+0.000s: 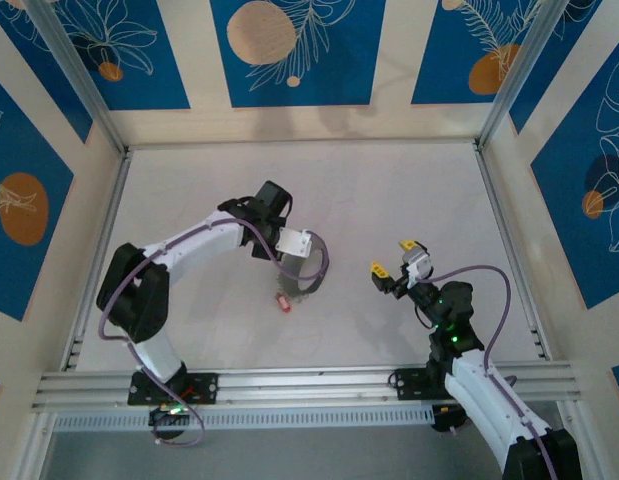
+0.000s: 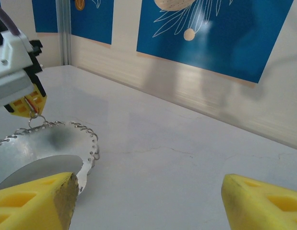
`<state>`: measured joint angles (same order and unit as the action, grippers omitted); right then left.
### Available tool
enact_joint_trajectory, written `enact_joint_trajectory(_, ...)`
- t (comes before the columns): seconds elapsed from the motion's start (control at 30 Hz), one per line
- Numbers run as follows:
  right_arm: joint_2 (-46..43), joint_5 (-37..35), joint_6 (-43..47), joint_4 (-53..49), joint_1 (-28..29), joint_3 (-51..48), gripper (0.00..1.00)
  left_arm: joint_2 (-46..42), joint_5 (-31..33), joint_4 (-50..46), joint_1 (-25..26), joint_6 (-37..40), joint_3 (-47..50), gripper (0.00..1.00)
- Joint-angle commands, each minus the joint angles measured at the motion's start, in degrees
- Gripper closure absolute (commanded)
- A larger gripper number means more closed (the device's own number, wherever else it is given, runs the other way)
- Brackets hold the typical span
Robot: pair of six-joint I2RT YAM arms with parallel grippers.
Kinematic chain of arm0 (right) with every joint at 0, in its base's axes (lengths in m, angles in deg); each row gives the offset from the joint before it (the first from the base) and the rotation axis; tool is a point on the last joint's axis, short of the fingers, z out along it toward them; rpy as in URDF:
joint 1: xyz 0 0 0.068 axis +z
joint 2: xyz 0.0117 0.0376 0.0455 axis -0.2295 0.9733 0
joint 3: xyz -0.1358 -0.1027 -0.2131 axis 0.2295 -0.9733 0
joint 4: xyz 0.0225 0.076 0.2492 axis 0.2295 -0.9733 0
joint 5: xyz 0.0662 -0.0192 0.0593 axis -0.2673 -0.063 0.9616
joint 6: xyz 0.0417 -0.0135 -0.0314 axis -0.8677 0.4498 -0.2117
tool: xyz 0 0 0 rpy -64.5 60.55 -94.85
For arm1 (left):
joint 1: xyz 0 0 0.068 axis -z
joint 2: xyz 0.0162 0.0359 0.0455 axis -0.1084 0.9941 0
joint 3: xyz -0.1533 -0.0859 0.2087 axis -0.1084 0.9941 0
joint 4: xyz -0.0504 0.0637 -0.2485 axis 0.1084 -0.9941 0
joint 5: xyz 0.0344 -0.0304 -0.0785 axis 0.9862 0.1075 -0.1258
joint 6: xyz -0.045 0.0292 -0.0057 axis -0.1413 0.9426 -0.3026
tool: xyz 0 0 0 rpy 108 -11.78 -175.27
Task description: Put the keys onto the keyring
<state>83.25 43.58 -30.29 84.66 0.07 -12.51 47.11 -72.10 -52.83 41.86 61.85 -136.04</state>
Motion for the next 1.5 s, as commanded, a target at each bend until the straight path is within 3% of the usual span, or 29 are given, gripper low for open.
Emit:
enact_joint_trajectory(0.0,-1.3,-0.74,-1.27,0.29,-0.33,-2.68,0.21,2.37,-0.35,-1.32,-2.04,0.98,-0.07,1.0)
enact_joint_trajectory(0.33,-1.81,-1.06,-1.04,-0.71,-0.57,-2.86,0.21,8.42,-2.59,-0.29,-7.53,-2.55,0.08,1.0)
enact_joint_trajectory(0.6,-1.98,-1.99,-0.61,-1.15,-0.76,-2.86,0.21,12.24,-0.68,-3.25,-10.59,-5.39,-2.59,1.0)
enact_joint_trajectory(1.0,-2.62,-1.75,-0.65,-1.81,-1.0,-2.86,0.21,16.13,0.67,-9.46,-14.05,-11.68,-5.24,0.89)
enact_joint_trajectory(1.03,-2.63,-1.82,-0.65,-1.82,-1.02,-2.86,0.21,16.39,1.17,-9.92,-14.11,-12.45,-5.23,0.85)
enact_joint_trajectory(1.07,-2.61,-2.05,-0.61,-1.85,-1.01,-2.86,0.21,16.32,1.75,-9.89,-14.31,-12.79,-4.71,0.67)
enact_joint_trajectory(1.1,-2.48,-2.16,-0.51,-1.94,-1.12,-2.86,0.21,16.03,2.12,-9.84,-14.43,-13.05,-4.35,0.05)
enact_joint_trajectory(1.13,-2.26,-2.21,-0.46,-1.83,-1.19,-2.86,0.21,15.88,2.27,-9.87,-14.56,-13.46,-4.28,0.0)
enact_joint_trajectory(1.3,-0.04,-1.56,-0.27,0.17,-1.46,-2.86,0.21,11.75,3.23,-4.81,-16.73,-20.03,-3.7,0.0)
enact_joint_trajectory(1.47,2.41,-1.39,1.02,0.78,-1.46,-2.32,0.21,-2.12,-2.19,10.29,-20.65,-30.77,4.22,0.0)
